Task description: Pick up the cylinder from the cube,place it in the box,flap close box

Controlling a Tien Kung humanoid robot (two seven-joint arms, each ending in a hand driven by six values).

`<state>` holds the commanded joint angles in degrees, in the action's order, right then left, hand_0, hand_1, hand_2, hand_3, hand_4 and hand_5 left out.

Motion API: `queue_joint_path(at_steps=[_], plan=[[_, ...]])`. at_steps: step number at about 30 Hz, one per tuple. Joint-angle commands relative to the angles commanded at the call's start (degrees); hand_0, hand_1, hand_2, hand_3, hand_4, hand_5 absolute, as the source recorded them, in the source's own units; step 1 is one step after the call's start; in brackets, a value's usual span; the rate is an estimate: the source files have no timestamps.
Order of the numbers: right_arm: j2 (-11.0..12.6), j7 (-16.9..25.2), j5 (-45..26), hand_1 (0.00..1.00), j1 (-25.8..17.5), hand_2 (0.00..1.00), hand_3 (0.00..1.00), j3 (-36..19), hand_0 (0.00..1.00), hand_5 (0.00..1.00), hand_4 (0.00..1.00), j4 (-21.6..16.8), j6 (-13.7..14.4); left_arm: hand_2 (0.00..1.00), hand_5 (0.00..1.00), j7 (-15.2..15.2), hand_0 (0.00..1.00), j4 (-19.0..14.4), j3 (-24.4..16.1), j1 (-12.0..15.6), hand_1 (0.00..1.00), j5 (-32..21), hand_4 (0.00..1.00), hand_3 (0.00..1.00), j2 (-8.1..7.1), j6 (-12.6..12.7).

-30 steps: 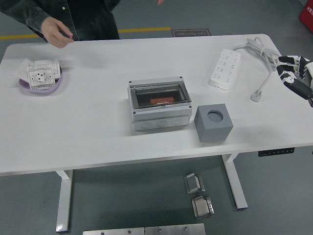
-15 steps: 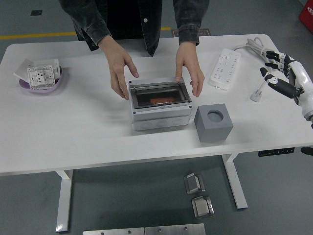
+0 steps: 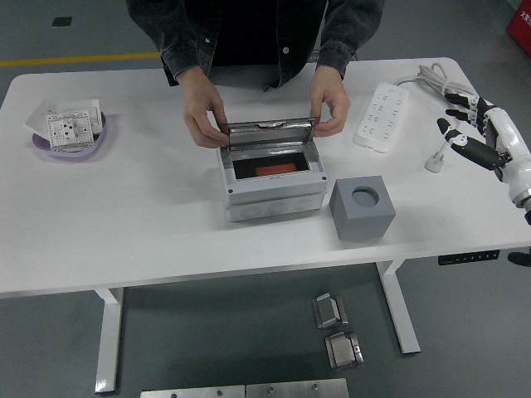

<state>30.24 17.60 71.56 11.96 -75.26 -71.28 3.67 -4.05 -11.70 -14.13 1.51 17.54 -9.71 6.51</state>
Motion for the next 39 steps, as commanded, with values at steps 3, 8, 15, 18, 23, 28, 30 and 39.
queue_joint_path(at_steps=[3,8,15,18,23,28,30,39], plan=[[0.0,0.0,0.0,0.807,0.0,0.838,0.799,0.0,0.885,0.403,0.686,0.0,0.0,0.645,0.330,0.0,0.718,-0.1,-0.1,-0.1,0.701,0.1,0.674,0.680,0.09,0.0],[0.0,-0.1,0.0,0.802,-0.2,0.836,0.799,-0.3,0.882,0.425,0.696,-0.1,0.1,0.643,0.330,0.1,0.717,-0.2,-0.1,-0.1,0.701,0.3,0.674,0.679,0.21,0.0],[0.0,-0.1,0.0,0.798,-0.4,0.835,0.801,-0.7,0.880,0.428,0.699,-0.1,0.1,0.641,0.330,-0.1,0.717,0.1,0.6,0.3,0.701,-0.1,0.672,0.677,0.25,-0.1],[0.0,-0.1,0.0,0.798,-0.5,0.835,0.801,-0.8,0.880,0.428,0.699,-0.1,0.1,0.641,0.330,-0.2,0.717,0.3,1.7,0.5,0.701,-1.1,0.672,0.677,0.34,-0.2],[0.0,-0.1,0.0,0.797,-0.6,0.835,0.801,-1.0,0.879,0.431,0.699,-0.1,0.2,0.642,0.330,-0.2,0.717,0.3,2.1,0.6,0.701,-1.5,0.672,0.677,0.53,-0.2],[-0.1,-0.1,0.0,0.795,-0.6,0.834,0.796,-1.3,0.880,0.432,0.698,-0.1,0.2,0.641,0.328,-0.2,0.717,0.0,0.9,0.4,0.701,-0.2,0.671,0.676,0.65,-0.2],[-0.1,-0.1,0.1,0.795,-0.6,0.834,0.796,-1.4,0.880,0.432,0.698,0.0,0.2,0.641,0.328,-0.2,0.717,-0.1,0.3,0.3,0.701,0.4,0.671,0.676,0.67,-0.1],[0.1,-0.2,0.1,0.791,-0.1,0.833,0.792,-0.4,0.878,0.437,0.698,0.1,0.3,0.640,0.329,-0.1,0.717,-0.4,-0.6,-0.3,0.700,1.7,0.672,0.676,0.47,-0.1]])
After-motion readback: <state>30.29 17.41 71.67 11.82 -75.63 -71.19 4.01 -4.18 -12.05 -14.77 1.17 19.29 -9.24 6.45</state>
